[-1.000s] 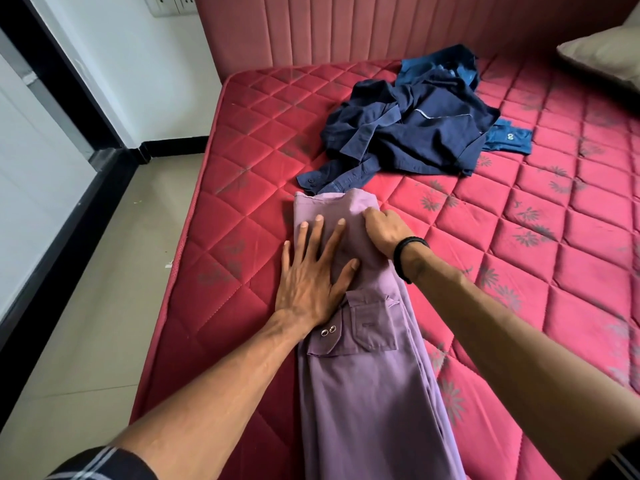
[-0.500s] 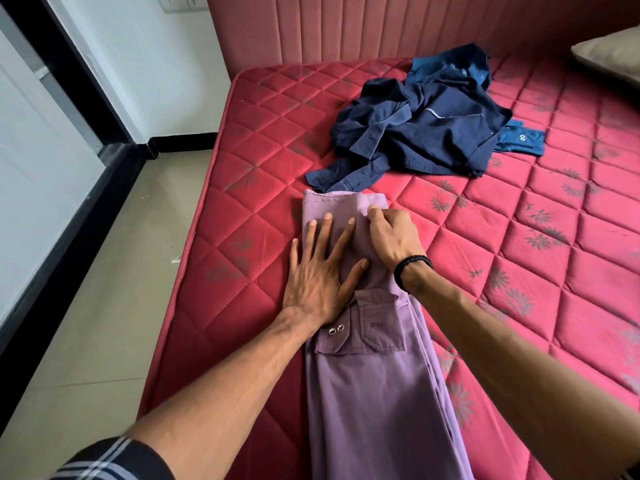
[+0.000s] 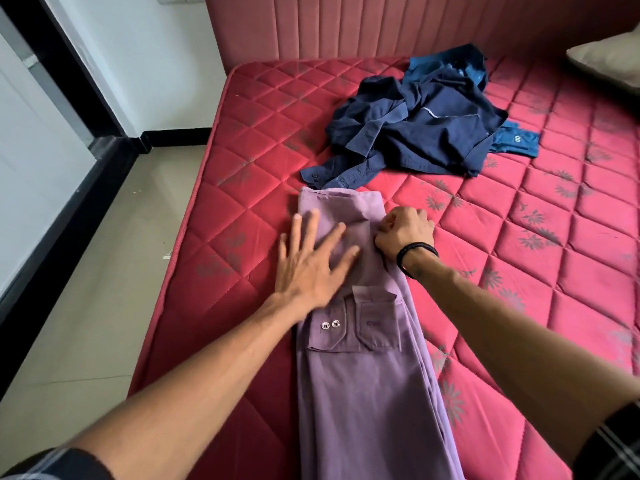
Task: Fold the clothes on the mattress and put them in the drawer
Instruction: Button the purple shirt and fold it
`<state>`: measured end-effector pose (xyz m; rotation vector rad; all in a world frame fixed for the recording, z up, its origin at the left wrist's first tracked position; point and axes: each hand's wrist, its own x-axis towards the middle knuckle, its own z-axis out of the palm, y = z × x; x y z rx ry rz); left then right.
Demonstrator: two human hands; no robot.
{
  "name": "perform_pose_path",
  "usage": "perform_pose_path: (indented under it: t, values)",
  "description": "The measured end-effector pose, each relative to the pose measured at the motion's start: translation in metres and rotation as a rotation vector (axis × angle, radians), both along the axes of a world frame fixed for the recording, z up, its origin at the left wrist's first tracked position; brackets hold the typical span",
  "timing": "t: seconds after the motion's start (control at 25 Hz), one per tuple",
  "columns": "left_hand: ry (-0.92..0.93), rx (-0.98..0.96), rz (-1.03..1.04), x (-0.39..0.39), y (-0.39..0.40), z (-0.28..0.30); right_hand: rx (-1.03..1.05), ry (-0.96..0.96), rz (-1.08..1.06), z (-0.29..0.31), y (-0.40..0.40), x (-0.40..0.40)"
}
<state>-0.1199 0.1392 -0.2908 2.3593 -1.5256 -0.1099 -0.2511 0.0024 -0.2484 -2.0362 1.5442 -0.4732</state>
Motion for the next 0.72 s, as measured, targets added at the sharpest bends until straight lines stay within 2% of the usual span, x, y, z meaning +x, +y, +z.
perform_pose_path:
  t: [0.04,0.08,0.2,0.24,0.4,0.48,0.56,0.64,0.72]
  values:
    - [0.060,0.015,0.081,0.006,-0.005,0.006,-0.048,0.044,-0.008,-0.002,-0.004,-0.002]
    - [0.128,0.026,0.176,0.011,-0.012,0.015,-0.012,0.002,-0.042,0.000,-0.009,-0.003]
    - [0.335,0.057,0.419,0.026,-0.039,0.044,0.392,-0.390,-0.087,0.020,-0.020,0.004]
    - [0.408,0.063,0.439,0.030,-0.050,0.051,0.515,-0.435,-0.057,0.027,-0.022,0.007]
    - [0.856,-0.048,0.478,0.033,-0.081,0.064,0.509,-0.164,0.038,0.032,-0.036,0.022]
    - [1.080,-0.155,0.509,0.041,-0.080,0.067,0.629,-0.267,0.012,0.033,-0.040,0.023]
    - [1.142,-0.231,0.384,0.047,-0.064,0.074,0.654,-0.432,0.026,0.047,-0.034,0.011]
    - [1.127,-0.310,0.175,0.047,-0.032,0.091,0.652,-0.577,0.109,0.068,-0.018,-0.015]
    - [1.083,-0.347,0.003,0.039,0.007,0.108,0.542,-0.594,0.269,0.086,0.009,-0.046]
